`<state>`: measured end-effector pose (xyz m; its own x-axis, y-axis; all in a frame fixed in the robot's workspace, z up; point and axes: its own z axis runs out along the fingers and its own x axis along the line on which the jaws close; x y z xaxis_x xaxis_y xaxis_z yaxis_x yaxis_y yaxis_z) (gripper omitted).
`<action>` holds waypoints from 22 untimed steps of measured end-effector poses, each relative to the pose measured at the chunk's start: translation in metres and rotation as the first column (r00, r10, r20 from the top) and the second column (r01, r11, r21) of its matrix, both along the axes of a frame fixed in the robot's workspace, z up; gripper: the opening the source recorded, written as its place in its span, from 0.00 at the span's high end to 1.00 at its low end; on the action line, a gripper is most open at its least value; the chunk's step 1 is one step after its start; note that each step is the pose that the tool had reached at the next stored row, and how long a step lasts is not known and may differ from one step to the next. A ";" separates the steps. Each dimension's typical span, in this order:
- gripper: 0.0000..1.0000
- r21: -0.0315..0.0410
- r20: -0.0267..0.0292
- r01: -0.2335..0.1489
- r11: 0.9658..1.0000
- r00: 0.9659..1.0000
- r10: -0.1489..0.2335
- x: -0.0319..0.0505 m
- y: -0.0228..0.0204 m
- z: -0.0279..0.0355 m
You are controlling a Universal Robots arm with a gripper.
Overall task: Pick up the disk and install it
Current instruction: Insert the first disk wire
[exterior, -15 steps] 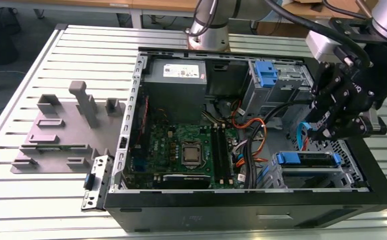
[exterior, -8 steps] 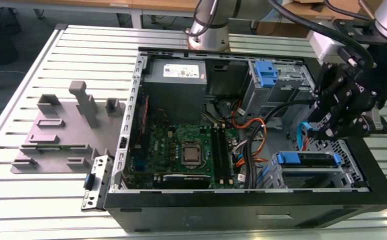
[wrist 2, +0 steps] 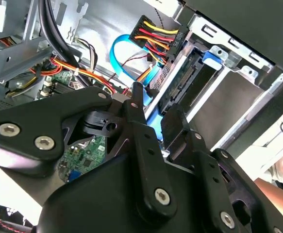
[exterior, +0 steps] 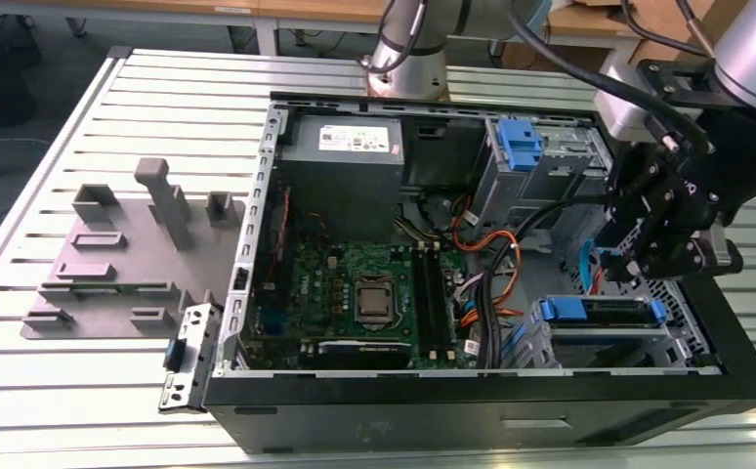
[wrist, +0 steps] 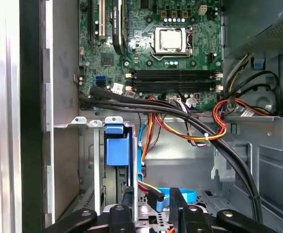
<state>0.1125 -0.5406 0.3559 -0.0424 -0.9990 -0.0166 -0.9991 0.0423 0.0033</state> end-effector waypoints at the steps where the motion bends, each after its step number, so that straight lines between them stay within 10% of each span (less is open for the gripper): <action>1: 0.58 0.000 0.000 0.000 1.000 1.000 0.000 0.0001 0.0000 -0.0014; 16: 0.59 -0.005 0.000 0.000 1.000 1.000 0.000 0.0005 -0.0003 -0.0045; 22: 0.84 -0.006 0.000 0.000 1.000 1.000 0.000 0.0005 -0.0003 -0.0045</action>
